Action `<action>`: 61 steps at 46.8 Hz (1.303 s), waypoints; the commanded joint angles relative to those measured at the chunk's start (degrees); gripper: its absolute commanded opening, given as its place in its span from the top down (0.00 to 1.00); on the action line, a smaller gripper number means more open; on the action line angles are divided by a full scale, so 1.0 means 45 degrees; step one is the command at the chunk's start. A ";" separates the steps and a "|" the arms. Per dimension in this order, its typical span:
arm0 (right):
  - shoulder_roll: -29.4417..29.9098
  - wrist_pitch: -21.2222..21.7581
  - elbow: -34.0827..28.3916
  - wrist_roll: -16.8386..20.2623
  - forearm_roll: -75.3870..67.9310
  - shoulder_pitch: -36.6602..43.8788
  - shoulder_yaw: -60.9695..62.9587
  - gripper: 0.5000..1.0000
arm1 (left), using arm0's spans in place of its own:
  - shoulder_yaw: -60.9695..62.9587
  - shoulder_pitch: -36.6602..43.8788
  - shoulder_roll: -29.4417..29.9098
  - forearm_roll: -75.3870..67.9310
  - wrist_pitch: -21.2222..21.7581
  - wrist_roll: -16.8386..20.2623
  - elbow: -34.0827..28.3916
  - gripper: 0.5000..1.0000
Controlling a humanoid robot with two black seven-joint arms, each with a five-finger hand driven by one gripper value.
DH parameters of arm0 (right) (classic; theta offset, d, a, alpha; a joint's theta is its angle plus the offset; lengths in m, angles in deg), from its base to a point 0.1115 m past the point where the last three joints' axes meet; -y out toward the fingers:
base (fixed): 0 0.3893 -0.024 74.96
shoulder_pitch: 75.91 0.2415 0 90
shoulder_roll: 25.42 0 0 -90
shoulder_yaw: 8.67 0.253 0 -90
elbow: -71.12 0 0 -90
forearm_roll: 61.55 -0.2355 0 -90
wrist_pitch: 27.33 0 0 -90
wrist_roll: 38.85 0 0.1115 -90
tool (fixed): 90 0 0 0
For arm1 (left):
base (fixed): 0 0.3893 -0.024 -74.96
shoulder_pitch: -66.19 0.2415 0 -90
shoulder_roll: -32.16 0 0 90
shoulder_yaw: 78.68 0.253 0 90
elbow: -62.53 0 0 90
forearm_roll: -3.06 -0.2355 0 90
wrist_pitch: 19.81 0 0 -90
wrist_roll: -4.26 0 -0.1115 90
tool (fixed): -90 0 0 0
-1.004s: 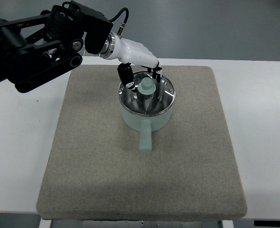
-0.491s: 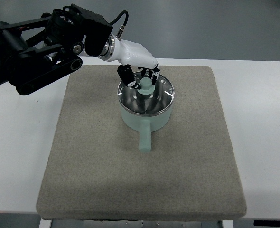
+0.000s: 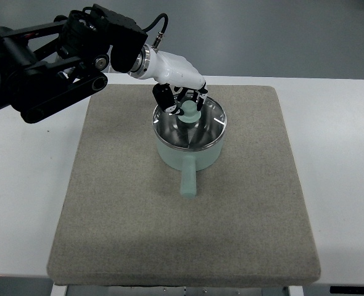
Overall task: Place lid left of pot with left hand
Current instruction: 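Lower the left hand and close its fingers around the green lid knob, then lift the glass lid off the pot with the left hand, then lower the lid onto the pad beside the pot, nearer the left arm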
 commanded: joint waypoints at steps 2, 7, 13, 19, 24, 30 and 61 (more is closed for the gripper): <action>0.0000 0.0000 0.0000 0.0000 0.0000 0.0000 -0.0001 0.15 | -0.0016 -0.0016 0.0001 0.0008 0.0003 0.0005 0.0010 1.00; 0.0000 0.0000 0.0000 0.0000 0.0000 0.0000 -0.0001 0.16 | -0.0133 -0.0075 0.0001 0.0008 0.0003 0.0005 0.0010 1.00; 0.0000 0.0000 0.0000 0.0000 0.0000 0.0000 -0.0001 0.15 | -0.0212 -0.0133 -0.0019 0.0008 0.0003 -0.0015 0.0088 1.00; 0.0000 0.0000 0.0000 0.0000 0.0000 0.0000 -0.0001 0.16 | -0.0212 -0.0231 -0.0019 0.0008 0.0003 -0.0015 0.0166 1.00; 0.0000 0.0000 0.0000 0.0000 0.0000 0.0000 -0.0001 0.16 | -0.0231 -0.0465 -0.0019 0.0008 0.0003 -0.0015 0.0225 1.00; 0.0000 0.0000 0.0000 0.0000 0.0000 0.0000 -0.0001 0.16 | -0.0270 -0.0719 0.0157 0.0008 0.0003 -0.0015 0.0322 1.00; 0.0000 0.0000 0.0000 0.0000 0.0000 0.0000 -0.0001 0.15 | -0.1383 0.1076 0.5176 -0.0538 0.0003 0.0024 0.1748 1.00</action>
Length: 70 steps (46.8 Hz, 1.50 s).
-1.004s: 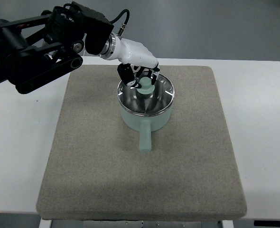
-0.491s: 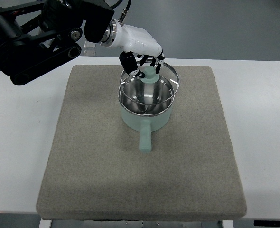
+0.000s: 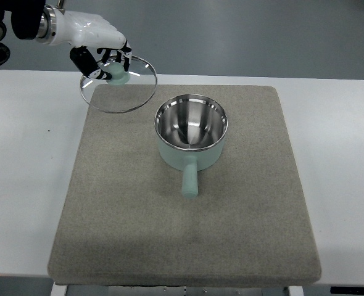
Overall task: Place lid left of pot with left hand
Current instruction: 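Lower the lid onto the pad beside the pot, nearer the left arm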
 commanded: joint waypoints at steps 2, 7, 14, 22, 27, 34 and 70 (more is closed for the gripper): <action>0.0000 0.0000 0.0000 0.0000 0.0000 0.0001 0.0000 0.16 | -0.0196 0.0693 0.0298 -0.0021 -0.0002 0.0001 0.0015 1.00; 0.0000 0.0000 0.0000 0.0000 0.0000 0.0001 0.0000 0.16 | -0.0372 0.1669 0.0513 -0.0138 -0.0002 0.0001 0.0152 1.00; 0.0000 0.0000 0.0000 0.0000 0.0000 0.0001 0.0000 0.16 | -0.0411 0.2588 0.0611 -0.0549 -0.0002 0.0001 0.0094 1.00; 0.0000 0.0000 0.0000 0.0000 0.0000 0.0001 0.0000 0.16 | -0.0411 0.3096 0.0455 -0.0549 0.0022 -0.0019 -0.0121 1.00; 0.0000 0.0000 0.0000 0.0000 0.0000 0.0001 0.0000 0.15 | -0.0392 0.3292 0.0163 -0.0568 0.0529 -0.0019 -0.0413 1.00; 0.0000 0.0000 0.0000 0.0000 0.0000 0.0001 0.0000 0.16 | -0.0353 0.3546 -0.0248 -0.0607 0.0862 -0.0019 -0.0707 1.00; 0.0000 0.0000 0.0000 0.0000 0.0000 0.0001 0.0000 0.15 | -0.0255 0.3722 -0.0717 -0.0490 0.2737 -0.0038 -0.1410 0.01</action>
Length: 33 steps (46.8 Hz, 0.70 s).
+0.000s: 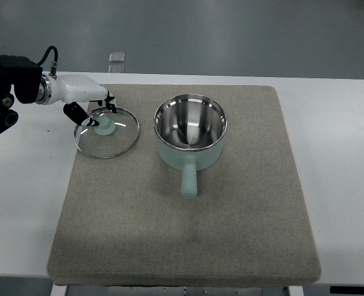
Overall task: Place lid left of pot with left hand
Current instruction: 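Lower the lid onto the pad beside the pot, nearer the left arm, then open the left hand and release the lid knob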
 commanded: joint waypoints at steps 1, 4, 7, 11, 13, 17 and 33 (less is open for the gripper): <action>0.0000 0.0000 0.0000 0.0000 0.0000 0.0000 0.0000 0.16 | 0.0016 0.0004 -0.0001 0.0095 0.0066 -0.0003 -0.0001 0.01; 0.0000 0.0000 0.0000 0.0000 0.0000 0.0000 0.0000 0.16 | 0.0016 0.0024 -0.0001 0.0172 0.0066 -0.0003 -0.0079 0.01; 0.0000 0.0000 0.0000 0.0000 0.0000 0.0000 0.0000 0.16 | -0.0023 0.0180 -0.0040 0.0522 0.0144 -0.0003 -0.0332 0.01; 0.0000 0.0000 0.0000 0.0000 0.0000 0.0000 0.0000 0.16 | -0.0023 0.0239 -0.0235 0.1926 0.0650 -0.0003 -0.0859 0.01; 0.0000 0.0000 0.0000 0.0000 0.0000 0.0000 0.0000 0.15 | 0.0016 0.0258 -0.0313 0.2902 0.1060 -0.0003 -0.1133 0.01; 0.0000 0.0000 0.0000 0.0000 0.0000 0.0000 0.0000 0.16 | 0.0055 0.0394 -0.0353 0.5147 0.1783 -0.0003 -0.1602 0.01; 0.0000 0.0000 0.0000 0.0000 0.0000 0.0000 0.0000 0.16 | 0.0016 0.0434 -0.0353 1.4133 0.2039 -0.0003 -0.2833 0.01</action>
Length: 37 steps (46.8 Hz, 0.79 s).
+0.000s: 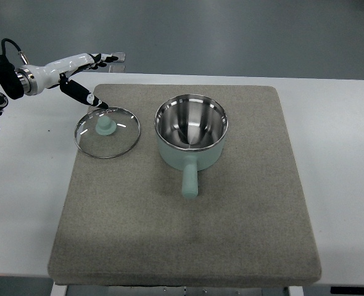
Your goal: Place lid left of pot with left hand
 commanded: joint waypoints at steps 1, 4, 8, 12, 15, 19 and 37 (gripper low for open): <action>0.0000 0.0000 0.0000 0.0000 0.0000 0.0001 0.0000 0.16 | 0.0000 0.0029 0.0001 0.2109 -0.0130 0.0004 -0.0036 0.01; 0.0000 0.0000 0.0000 0.0000 0.0000 0.0001 0.0000 0.16 | 0.0000 0.0049 0.0001 0.3360 -0.0247 0.0004 -0.0036 0.01; 0.0000 0.0000 0.0000 0.0000 0.0000 0.0001 0.0000 0.16 | -0.0019 0.0049 -0.0019 0.4534 -0.0501 -0.0016 -0.0036 0.01; 0.0000 0.0000 0.0000 0.0000 0.0000 0.0001 0.0000 0.15 | -0.0117 0.0049 -0.0213 0.5472 -0.0735 -0.0035 -0.0094 0.01; 0.0000 0.0000 0.0000 0.0000 0.0000 0.0001 0.0000 0.16 | -0.0117 0.0049 -0.0428 0.6233 -0.0852 -0.0035 -0.0367 0.01; 0.0000 0.0000 0.0000 0.0000 0.0000 0.0001 0.0000 0.15 | -0.0137 0.0049 -0.0896 0.7385 -0.1164 -0.0113 -0.0952 0.01; 0.0000 0.0000 0.0000 0.0000 0.0000 0.0001 0.0000 0.15 | -0.0526 -0.0010 -0.2264 1.1975 -0.3606 -0.1616 -0.3570 0.01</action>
